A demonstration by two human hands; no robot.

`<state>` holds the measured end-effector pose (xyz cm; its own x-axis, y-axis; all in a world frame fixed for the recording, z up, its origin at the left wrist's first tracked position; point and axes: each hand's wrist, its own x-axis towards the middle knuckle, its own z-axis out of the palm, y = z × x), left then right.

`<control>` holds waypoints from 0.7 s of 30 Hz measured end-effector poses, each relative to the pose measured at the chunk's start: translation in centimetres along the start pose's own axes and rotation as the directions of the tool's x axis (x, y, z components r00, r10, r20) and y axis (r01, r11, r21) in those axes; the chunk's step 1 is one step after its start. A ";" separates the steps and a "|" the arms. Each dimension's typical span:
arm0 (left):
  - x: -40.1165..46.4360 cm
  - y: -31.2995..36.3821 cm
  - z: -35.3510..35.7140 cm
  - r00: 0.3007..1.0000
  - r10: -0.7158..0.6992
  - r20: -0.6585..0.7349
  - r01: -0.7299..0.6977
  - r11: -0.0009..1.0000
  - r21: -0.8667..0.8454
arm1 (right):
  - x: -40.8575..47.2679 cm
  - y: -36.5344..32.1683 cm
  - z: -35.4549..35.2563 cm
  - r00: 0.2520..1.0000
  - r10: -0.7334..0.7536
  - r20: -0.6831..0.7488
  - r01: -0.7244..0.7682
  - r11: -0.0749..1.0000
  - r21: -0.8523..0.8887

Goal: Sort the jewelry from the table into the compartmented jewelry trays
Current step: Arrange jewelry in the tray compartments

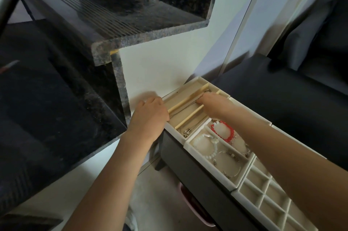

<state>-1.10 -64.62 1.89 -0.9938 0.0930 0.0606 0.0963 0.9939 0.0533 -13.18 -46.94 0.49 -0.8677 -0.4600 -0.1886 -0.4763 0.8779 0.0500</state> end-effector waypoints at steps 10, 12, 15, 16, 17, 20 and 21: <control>0.1 0.2 0.6 0.999 0.002 -0.047 -0.001 1.000 0.010 | 1.0 1.2 0.3 0.999 0.036 0.023 -0.036 0.999 -0.001; 0.0 0.2 0.7 0.999 0.003 -0.044 -0.002 1.000 0.023 | 1.3 1.3 0.3 0.999 0.047 0.024 -0.047 0.999 0.007; 0.1 0.1 0.8 0.999 0.003 -0.044 -0.002 0.999 0.032 | 1.6 1.3 0.2 0.998 0.053 0.017 -0.053 0.998 0.019; 0.2 0.1 0.9 0.999 0.004 -0.046 -0.003 0.999 0.036 | 1.6 1.3 0.1 0.998 0.055 0.016 -0.056 0.998 0.025; 0.2 0.1 0.9 0.999 0.006 -0.048 -0.004 0.999 0.039 | 1.5 1.2 0.1 0.998 0.058 0.011 -0.058 0.998 0.025; 0.2 0.1 1.0 0.999 0.009 -0.049 -0.008 0.999 0.038 | 1.0 0.9 0.1 0.998 0.056 -0.030 -0.056 0.998 0.013; 0.3 0.2 0.9 0.999 0.009 -0.050 -0.007 0.999 0.038 | 0.8 0.6 0.2 0.997 0.053 -0.050 -0.052 0.999 0.011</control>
<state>-1.39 -64.38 1.00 -0.9890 0.0986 0.1104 0.1009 0.9948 0.0153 -14.09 -46.75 0.20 -0.8976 -0.4192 -0.1364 -0.4288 0.9021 0.0494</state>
